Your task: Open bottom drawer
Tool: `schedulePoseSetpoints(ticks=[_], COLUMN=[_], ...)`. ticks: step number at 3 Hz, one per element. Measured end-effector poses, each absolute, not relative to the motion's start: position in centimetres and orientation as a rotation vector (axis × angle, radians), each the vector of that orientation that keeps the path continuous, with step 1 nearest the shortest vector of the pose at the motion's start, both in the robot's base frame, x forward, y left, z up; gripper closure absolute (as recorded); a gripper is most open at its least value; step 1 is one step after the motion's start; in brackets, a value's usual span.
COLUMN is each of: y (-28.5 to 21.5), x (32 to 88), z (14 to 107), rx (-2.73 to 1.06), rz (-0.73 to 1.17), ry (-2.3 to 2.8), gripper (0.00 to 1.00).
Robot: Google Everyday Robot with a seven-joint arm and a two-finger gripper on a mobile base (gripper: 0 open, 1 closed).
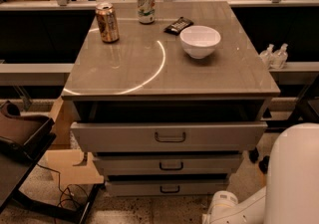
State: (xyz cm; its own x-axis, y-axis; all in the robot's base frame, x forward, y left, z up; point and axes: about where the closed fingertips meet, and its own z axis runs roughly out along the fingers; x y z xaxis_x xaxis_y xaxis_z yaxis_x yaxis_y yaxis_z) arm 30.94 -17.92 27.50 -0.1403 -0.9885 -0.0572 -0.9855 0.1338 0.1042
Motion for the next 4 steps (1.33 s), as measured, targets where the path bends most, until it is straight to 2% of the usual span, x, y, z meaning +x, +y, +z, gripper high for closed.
schedulePoseSetpoints(ticks=[1, 4], y=[-17.8, -13.3], x=[31.1, 36.5], z=[27.4, 21.7], rx=[2.045, 2.165], rz=[-0.178, -0.113], ry=[-2.345, -2.273], gripper=[0.00, 0.00])
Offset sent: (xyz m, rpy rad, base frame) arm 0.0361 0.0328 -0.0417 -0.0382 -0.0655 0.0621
